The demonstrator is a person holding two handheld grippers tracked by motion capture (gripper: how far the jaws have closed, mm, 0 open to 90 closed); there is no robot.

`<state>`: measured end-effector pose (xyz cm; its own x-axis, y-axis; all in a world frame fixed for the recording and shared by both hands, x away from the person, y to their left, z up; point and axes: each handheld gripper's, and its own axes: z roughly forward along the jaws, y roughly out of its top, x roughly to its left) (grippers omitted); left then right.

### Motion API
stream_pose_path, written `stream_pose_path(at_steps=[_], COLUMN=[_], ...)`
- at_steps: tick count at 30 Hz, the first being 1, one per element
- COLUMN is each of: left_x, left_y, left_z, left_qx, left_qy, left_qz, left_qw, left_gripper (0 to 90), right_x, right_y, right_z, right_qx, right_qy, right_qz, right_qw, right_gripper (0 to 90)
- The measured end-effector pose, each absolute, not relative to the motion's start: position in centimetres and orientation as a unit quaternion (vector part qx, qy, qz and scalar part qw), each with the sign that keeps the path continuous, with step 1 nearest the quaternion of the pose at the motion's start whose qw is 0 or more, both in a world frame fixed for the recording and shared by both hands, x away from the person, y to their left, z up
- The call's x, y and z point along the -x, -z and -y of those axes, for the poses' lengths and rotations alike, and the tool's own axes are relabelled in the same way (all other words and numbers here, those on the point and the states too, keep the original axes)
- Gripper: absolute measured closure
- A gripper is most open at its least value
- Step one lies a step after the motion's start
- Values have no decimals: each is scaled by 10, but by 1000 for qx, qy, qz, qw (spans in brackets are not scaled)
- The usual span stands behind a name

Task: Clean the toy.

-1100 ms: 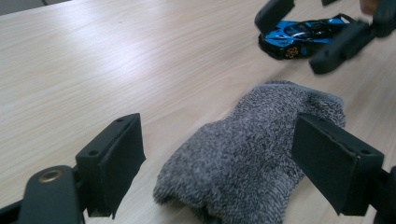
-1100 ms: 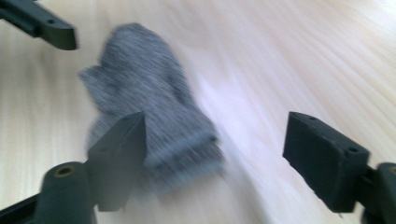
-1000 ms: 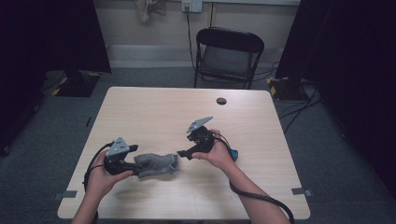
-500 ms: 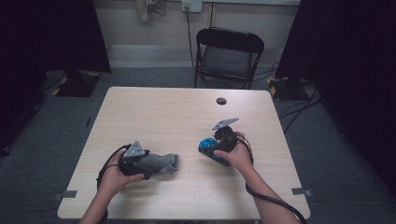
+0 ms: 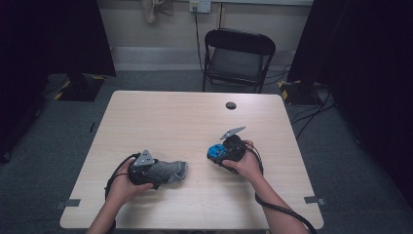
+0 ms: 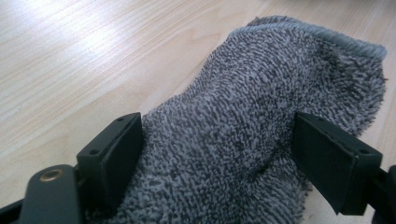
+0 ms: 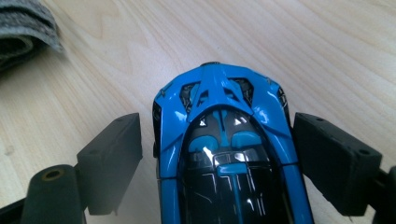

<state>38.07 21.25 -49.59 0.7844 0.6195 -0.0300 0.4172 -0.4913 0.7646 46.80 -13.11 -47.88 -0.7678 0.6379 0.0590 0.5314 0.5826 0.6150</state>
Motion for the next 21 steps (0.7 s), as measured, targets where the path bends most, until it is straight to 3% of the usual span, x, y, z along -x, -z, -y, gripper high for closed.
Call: stream_pose_path(at_steps=[14, 21], left_x=[-381, -380], left_y=[498, 498], left_z=[-213, -213], left_qx=[-851, -850], left_qy=[-127, -128], left_qz=[-304, -306], left_qw=[408, 409], left_gripper=[174, 175], right_x=[-464, -462], right_y=[486, 490], right_z=[144, 142], right_qx=[-320, -312], right_qy=[-309, -310], right_qz=[-892, -892], right_qw=[83, 105], right_gripper=[206, 212])
